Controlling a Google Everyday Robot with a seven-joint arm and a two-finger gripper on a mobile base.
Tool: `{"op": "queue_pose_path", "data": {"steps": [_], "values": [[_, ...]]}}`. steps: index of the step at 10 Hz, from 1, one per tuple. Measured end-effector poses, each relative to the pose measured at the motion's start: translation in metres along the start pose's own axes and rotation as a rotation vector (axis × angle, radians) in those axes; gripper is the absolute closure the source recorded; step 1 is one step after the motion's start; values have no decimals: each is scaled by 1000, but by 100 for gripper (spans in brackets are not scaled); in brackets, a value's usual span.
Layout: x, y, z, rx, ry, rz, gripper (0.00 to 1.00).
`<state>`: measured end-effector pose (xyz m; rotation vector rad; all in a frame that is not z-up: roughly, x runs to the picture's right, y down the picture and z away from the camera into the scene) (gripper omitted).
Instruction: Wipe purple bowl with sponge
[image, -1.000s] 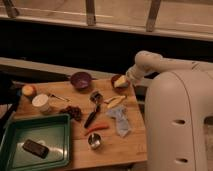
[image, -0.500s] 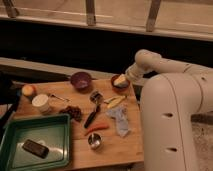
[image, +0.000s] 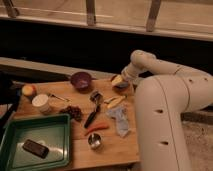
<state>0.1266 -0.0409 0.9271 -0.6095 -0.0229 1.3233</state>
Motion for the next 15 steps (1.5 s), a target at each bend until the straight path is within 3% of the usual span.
{"op": "queue_pose_path", "data": {"steps": [4,9,14,15], "values": [[1,-1,1,12,-6,8,20],[-17,-13,0,61,-66,18,20],[-18,-20,13,16,-77,47,20],[-13,-20,22,-12,-68,60,20]]}}
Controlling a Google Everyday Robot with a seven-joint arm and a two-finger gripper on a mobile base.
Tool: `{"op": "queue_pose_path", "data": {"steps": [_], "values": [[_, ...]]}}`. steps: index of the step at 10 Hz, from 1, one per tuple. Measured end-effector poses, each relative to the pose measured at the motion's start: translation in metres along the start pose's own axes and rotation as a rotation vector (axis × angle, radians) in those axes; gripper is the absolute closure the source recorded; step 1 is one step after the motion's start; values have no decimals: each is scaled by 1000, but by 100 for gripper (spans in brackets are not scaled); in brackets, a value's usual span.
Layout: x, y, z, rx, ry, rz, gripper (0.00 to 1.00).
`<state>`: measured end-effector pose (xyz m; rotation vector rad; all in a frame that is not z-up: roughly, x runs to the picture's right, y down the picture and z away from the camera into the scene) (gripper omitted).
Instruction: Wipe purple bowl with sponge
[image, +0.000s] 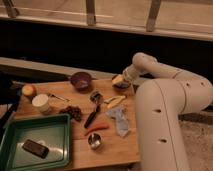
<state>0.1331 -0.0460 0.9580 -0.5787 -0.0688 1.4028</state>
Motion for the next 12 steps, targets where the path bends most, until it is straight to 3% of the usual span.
{"op": "queue_pose_path", "data": {"steps": [7,12], "values": [[13,5,13,-32,50,0,20],[11,6,17,-35,61,-15,20]]}}
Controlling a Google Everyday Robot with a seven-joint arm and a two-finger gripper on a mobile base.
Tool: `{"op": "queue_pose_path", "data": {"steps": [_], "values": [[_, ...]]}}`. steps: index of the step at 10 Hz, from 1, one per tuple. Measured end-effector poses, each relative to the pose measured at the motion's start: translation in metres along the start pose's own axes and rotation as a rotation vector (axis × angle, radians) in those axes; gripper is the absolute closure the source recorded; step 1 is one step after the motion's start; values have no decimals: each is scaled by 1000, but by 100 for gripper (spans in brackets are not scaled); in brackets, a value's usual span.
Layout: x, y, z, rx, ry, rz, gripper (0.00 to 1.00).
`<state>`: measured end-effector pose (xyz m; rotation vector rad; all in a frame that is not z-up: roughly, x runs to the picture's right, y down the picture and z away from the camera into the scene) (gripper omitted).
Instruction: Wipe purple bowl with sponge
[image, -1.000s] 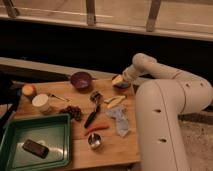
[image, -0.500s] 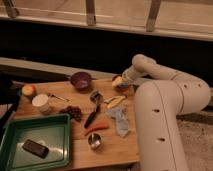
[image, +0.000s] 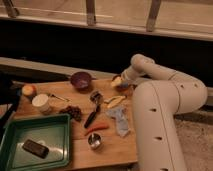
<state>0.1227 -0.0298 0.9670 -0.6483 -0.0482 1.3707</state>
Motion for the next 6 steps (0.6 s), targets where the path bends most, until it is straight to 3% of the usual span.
{"op": "queue_pose_path", "data": {"steps": [4,6], "values": [[-9,4,-3,1,-6,-19,23],[-9,4,-3,0,-5,-19,40]]}}
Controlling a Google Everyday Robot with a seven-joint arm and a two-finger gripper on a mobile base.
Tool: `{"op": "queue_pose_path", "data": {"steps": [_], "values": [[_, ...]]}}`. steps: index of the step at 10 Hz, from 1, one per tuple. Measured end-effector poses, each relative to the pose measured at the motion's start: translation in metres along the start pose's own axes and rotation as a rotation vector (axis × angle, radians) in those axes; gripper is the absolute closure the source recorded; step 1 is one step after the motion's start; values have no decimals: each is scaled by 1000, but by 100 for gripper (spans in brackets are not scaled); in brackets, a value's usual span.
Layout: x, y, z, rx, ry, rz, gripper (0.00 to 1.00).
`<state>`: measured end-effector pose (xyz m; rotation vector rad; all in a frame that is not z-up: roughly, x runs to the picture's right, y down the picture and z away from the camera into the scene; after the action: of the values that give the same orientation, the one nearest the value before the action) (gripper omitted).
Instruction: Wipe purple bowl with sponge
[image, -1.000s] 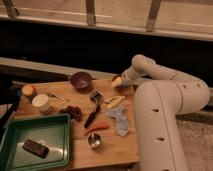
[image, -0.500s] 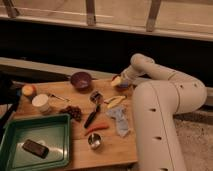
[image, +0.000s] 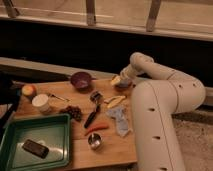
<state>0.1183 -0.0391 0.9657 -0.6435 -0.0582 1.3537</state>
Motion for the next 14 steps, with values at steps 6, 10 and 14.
{"op": "queue_pose_path", "data": {"steps": [6,10,14], "values": [[-1,-2,-1,4,-3,3,86],[-6,2,-9,14,-13,-6,86],[-8,6,-27,26,-32,-12,86]]}}
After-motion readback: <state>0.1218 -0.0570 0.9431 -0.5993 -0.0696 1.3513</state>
